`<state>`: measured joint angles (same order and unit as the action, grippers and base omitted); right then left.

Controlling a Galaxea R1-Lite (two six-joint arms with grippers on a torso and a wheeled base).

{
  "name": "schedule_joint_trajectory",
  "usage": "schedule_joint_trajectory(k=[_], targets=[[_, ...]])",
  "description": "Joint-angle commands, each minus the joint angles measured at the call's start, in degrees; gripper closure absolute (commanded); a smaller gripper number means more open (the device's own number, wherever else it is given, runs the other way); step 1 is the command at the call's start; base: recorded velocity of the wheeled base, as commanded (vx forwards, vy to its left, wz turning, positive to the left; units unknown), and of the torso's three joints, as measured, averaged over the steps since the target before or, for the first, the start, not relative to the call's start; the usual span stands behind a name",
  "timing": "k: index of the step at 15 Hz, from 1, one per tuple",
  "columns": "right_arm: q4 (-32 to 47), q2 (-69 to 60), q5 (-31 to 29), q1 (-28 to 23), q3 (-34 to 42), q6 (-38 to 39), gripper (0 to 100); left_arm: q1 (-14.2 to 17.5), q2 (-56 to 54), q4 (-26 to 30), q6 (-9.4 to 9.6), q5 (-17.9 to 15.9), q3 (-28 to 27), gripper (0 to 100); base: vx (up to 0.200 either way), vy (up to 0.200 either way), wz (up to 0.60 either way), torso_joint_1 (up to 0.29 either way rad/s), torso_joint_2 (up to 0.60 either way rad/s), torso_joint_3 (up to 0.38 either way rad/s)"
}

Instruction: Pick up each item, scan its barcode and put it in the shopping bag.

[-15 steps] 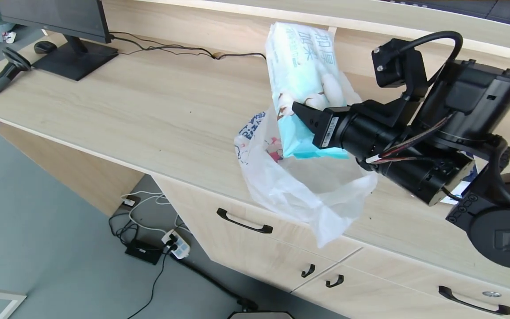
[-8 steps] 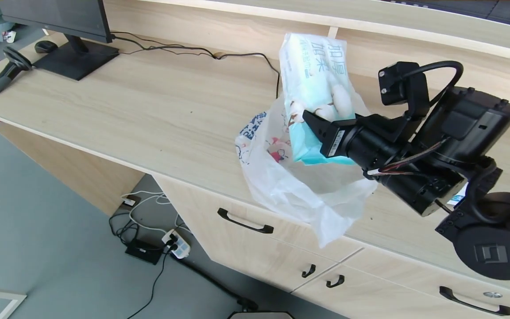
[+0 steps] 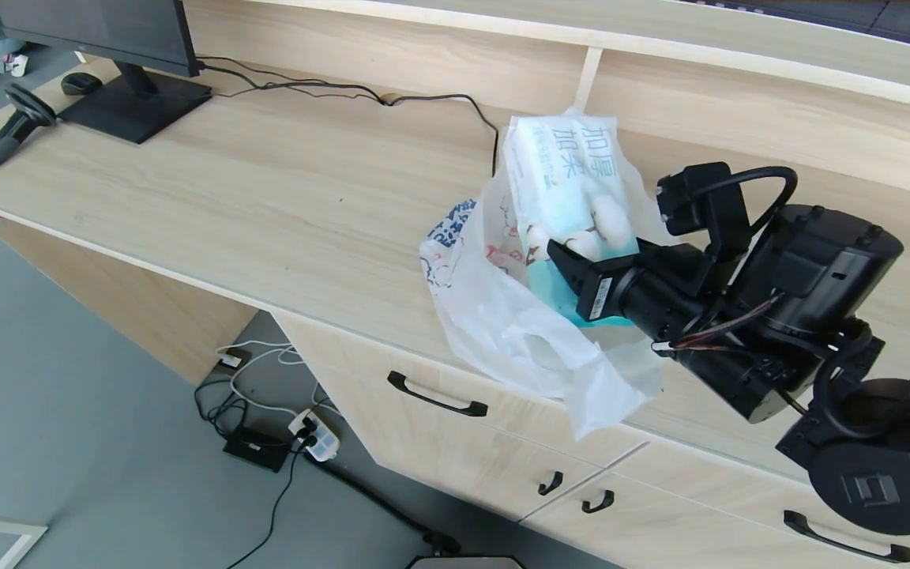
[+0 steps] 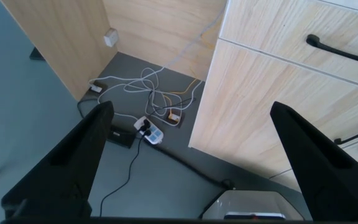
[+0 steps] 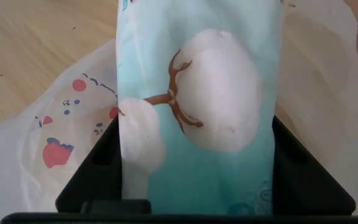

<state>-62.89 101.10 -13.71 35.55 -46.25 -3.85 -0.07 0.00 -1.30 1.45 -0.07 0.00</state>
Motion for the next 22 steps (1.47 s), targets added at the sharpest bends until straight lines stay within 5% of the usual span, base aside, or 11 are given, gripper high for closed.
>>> schedule_joint_trajectory(k=[1, 6, 7, 15, 22], targets=[[0.1, -1.0, 0.0, 0.2, 0.7, -0.6, 100, 0.0, 0.0, 0.0, 0.04, 0.0, 0.0, 0, 0.0, 0.0, 0.0, 0.0, 0.0, 0.0], [0.5, -3.4, 0.0, 1.2, 6.8, -2.2, 100, 0.0, 0.1, -0.2, -0.13, 0.0, 0.0, 0, 0.0, 0.0, 0.0, 0.0, 0.0, 0.0], [0.5, -3.4, 0.2, 1.2, 7.2, -2.7, 0, 0.0, 0.0, -0.2, -0.13, 0.0, 0.0, 0, 0.0, 0.0, 0.0, 0.0, 0.0, 0.0], [-2.0, -6.7, -1.4, 2.8, 5.6, -3.1, 0, 0.0, 0.1, -0.4, -0.13, 0.0, 0.0, 0, 0.0, 0.0, 0.0, 0.0, 0.0, 0.0], [-1.6, -13.5, -0.6, 3.2, -0.4, -14.8, 0, 0.0, 0.0, 0.0, 0.04, 0.0, 0.0, 0, 0.0, 0.0, 0.0, 0.0, 0.0, 0.0]])
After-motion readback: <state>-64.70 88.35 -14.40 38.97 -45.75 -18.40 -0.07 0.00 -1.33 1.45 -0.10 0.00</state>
